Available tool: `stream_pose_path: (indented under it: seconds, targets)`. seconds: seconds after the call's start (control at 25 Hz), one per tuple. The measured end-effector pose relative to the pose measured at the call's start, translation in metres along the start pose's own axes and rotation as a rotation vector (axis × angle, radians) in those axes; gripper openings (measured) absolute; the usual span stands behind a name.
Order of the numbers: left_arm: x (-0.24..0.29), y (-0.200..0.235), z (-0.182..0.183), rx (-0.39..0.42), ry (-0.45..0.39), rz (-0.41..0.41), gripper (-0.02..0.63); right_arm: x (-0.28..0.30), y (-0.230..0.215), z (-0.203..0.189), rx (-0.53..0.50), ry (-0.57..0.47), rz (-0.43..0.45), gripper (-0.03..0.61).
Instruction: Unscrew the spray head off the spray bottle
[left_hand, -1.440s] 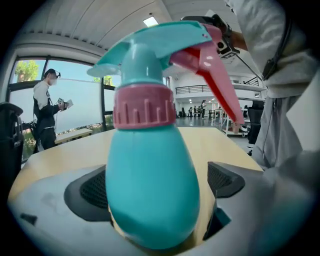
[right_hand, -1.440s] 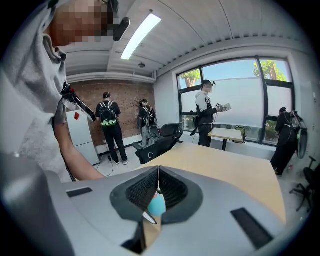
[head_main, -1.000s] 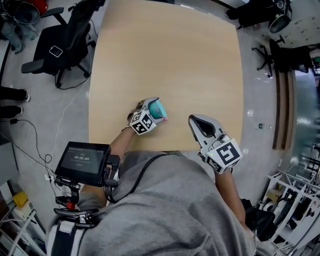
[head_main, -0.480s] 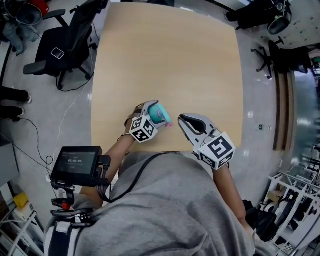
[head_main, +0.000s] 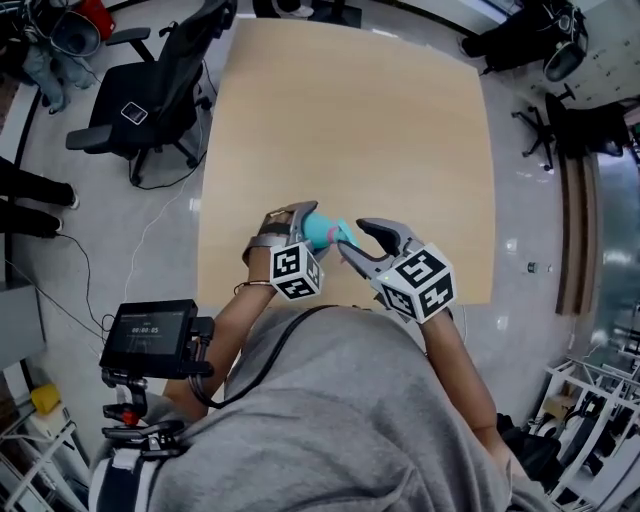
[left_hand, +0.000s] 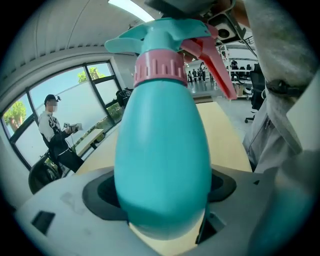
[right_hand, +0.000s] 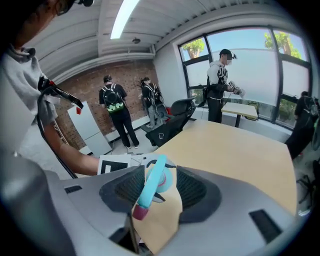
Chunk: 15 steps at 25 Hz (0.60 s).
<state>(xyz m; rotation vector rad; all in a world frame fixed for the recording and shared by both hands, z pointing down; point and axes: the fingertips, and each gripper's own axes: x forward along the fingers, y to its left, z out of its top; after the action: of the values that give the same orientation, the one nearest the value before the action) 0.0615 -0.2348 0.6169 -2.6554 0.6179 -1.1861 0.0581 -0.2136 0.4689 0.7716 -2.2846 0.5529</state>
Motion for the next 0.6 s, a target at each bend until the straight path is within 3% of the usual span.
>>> stream_pose_path:
  seconds: [0.28,0.6]
  targets:
    - [-0.014,0.008,0.024,0.085,0.001,0.049,0.425,0.021,0.003,-0.014,-0.080,0.151,-0.021,0.179]
    - [-0.020,-0.003,0.033,0.046,-0.102,-0.051,0.425,0.016,0.009,-0.012,-0.119,0.198,-0.013,0.155]
